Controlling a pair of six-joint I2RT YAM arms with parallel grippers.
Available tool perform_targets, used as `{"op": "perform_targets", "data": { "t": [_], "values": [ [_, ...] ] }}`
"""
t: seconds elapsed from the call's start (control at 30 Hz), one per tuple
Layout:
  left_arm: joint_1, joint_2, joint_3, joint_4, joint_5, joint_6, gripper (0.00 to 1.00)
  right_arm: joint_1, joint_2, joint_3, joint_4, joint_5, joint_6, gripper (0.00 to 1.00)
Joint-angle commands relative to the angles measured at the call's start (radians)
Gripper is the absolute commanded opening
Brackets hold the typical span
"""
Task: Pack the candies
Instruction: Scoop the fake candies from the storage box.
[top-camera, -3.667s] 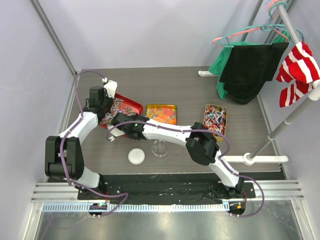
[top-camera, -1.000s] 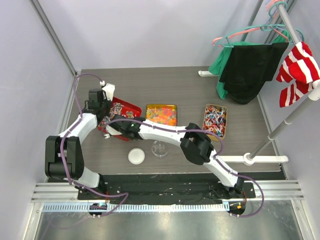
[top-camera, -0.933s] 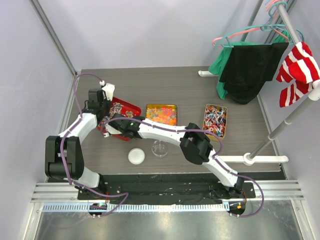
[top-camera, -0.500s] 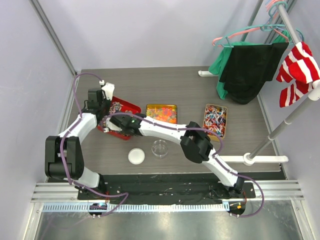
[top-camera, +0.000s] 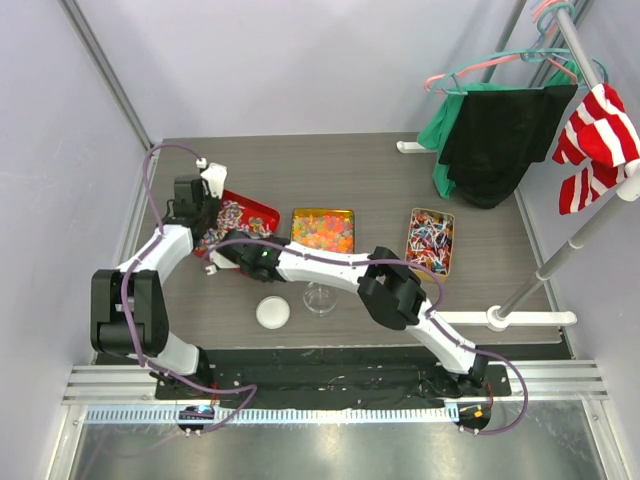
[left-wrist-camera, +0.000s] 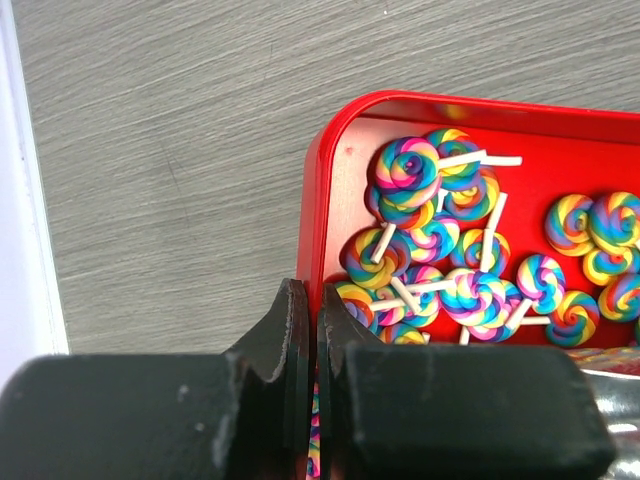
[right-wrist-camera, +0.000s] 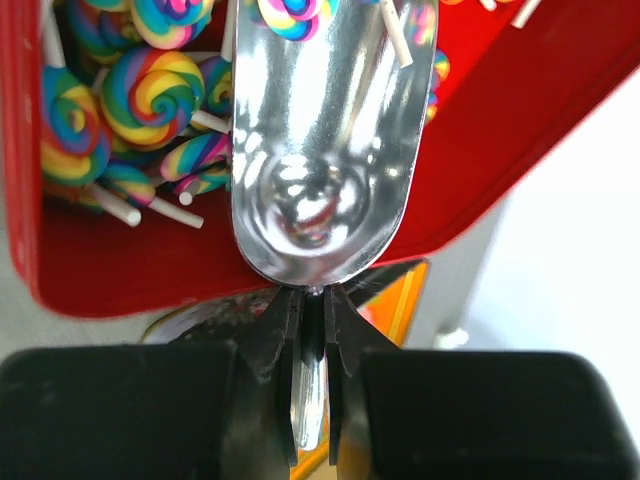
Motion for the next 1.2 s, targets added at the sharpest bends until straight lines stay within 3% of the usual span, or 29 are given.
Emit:
{"op": "perform_targets", "data": {
  "t": [0.0, 0.13, 0.43, 0.83, 1.17],
  "values": [
    [-0.061, -0.001, 0.042, 0.085, 0.332, -0.138, 0.00, 0.021, 0.000, 0.158, 0.091, -0.462, 0.124, 0.01],
    [-0.061, 0.006, 0.043, 0.076, 0.359, -0.127, 0.00, 0.044, -0.029, 0.060, 0.232, -0.294, -0.024, 0.01],
    [-0.061, 0.048, 0.079, 0.007, 0.390, -0.075, 0.00, 0.050, -0.089, -0.084, 0.346, -0.169, -0.230, 0.01],
    [-0.063, 0.091, 0.152, -0.096, 0.341, 0.026, 0.00, 0.057, -0.130, -0.093, 0.176, -0.139, -0.344, 0.01],
    [-0.061, 0.069, 0.155, -0.094, 0.349, 0.006, 0.00, 0.055, -0.101, -0.075, 0.079, -0.218, -0.249, 0.01]
  ]
}}
